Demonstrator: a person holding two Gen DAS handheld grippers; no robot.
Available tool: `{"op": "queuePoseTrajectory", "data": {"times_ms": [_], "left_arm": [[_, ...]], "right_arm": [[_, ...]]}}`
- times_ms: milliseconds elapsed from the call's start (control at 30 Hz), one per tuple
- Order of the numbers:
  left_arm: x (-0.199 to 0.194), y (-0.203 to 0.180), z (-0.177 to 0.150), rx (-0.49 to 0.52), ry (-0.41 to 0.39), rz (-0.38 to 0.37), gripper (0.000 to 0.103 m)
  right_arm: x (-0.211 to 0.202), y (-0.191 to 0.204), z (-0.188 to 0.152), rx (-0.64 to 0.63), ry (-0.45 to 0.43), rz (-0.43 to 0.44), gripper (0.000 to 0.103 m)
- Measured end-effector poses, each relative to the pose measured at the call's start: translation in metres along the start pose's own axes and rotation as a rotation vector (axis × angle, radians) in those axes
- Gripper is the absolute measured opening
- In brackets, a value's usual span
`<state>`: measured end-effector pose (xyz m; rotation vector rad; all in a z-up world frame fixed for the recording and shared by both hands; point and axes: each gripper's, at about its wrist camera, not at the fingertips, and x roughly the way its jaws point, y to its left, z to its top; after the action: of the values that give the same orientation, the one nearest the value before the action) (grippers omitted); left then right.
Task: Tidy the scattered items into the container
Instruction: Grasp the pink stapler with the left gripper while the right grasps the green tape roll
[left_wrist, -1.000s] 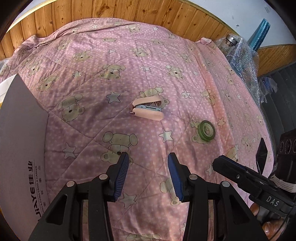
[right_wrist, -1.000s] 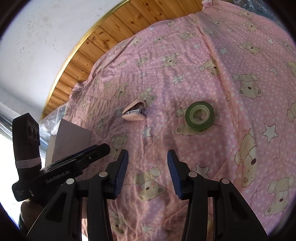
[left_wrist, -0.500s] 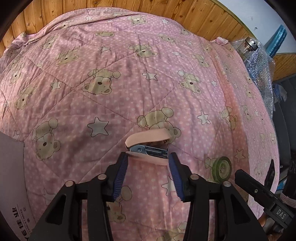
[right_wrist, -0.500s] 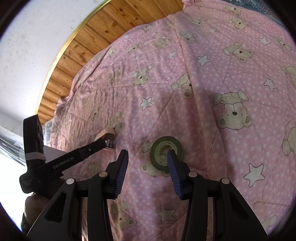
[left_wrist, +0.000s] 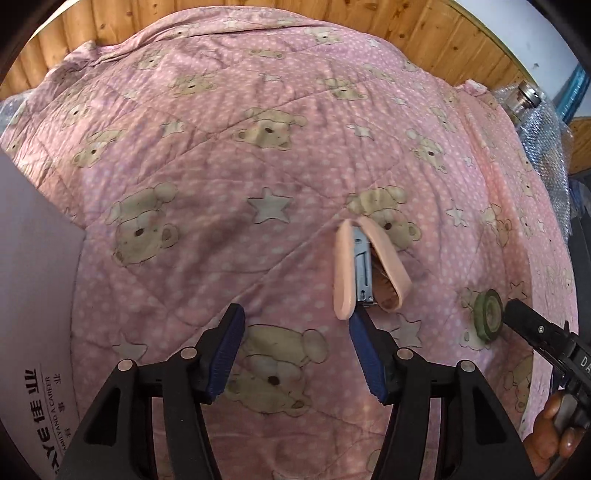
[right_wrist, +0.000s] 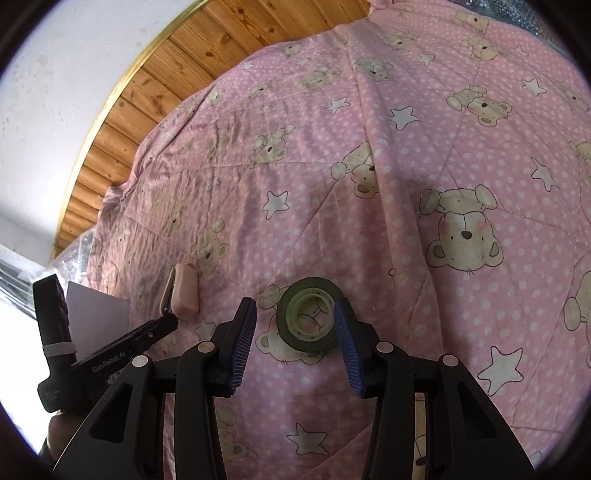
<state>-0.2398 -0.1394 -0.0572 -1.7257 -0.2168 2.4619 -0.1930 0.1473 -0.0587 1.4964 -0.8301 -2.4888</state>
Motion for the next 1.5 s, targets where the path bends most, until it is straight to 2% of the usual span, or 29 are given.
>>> {"op": "queuePoseTrajectory", "data": {"times_ms": [67,133,267,467,600,700,900,1033,1167,1300,1400,1467,1500], "left_arm": [[-0.004,0.004,-0.001,-0.023,0.003,-0.004,0.060],[-0.011,-0.002,-0.003,0.004,-0.008,-0.030,0.060],[-0.019,-0.012,-0.001,0.045,-0.055,-0.020,0.060],[-0.009,0.011,0.007,-0.034,-0.058,-0.009,0.063],[-0.011,0.037,0.006,-0.109,-0.058,0.051,0.062],[-0.011,0.048,0.004,-0.122,-0.050,0.045,0.062],[-0.016,0.035,0.001,-0.068,-0.091,-0.028,0.062],[-0.019,0.016,-0.008,0.034,-0.099,-0.061,0.062],[-0.012,-0.005,0.000,0.107,-0.110,-0.090,0.062],[-0.001,-0.022,0.013,0.152,-0.115,-0.100,0.062],[0.004,-0.024,0.015,0.167,-0.105,-0.090,0.062],[0.007,-0.024,0.018,0.168,-0.099,-0.082,0.062],[0.010,-0.023,0.020,0.163,-0.094,-0.085,0.060]], "right_arm": [[-0.002,0.002,0.000,-0.002,-0.003,0.001,0.047],[-0.002,0.003,-0.001,-0.003,-0.005,0.004,0.047],[-0.003,0.003,-0.002,0.005,-0.007,0.007,0.047],[-0.004,0.002,-0.005,0.011,-0.003,0.008,0.047],[-0.002,0.006,-0.006,0.007,0.002,0.013,0.047],[-0.001,0.010,-0.005,-0.002,0.002,0.014,0.047],[-0.002,0.012,-0.006,-0.008,0.000,0.005,0.047],[0.002,0.010,-0.007,-0.012,0.002,-0.011,0.047],[0.005,0.014,-0.006,-0.051,-0.007,-0.036,0.047],[0.006,0.023,-0.007,-0.088,-0.001,-0.040,0.047],[0.017,0.029,-0.008,-0.120,0.037,-0.039,0.047],[0.024,0.029,-0.007,-0.130,0.042,-0.061,0.043],[0.028,0.029,-0.006,-0.131,0.047,-0.073,0.034]]}}
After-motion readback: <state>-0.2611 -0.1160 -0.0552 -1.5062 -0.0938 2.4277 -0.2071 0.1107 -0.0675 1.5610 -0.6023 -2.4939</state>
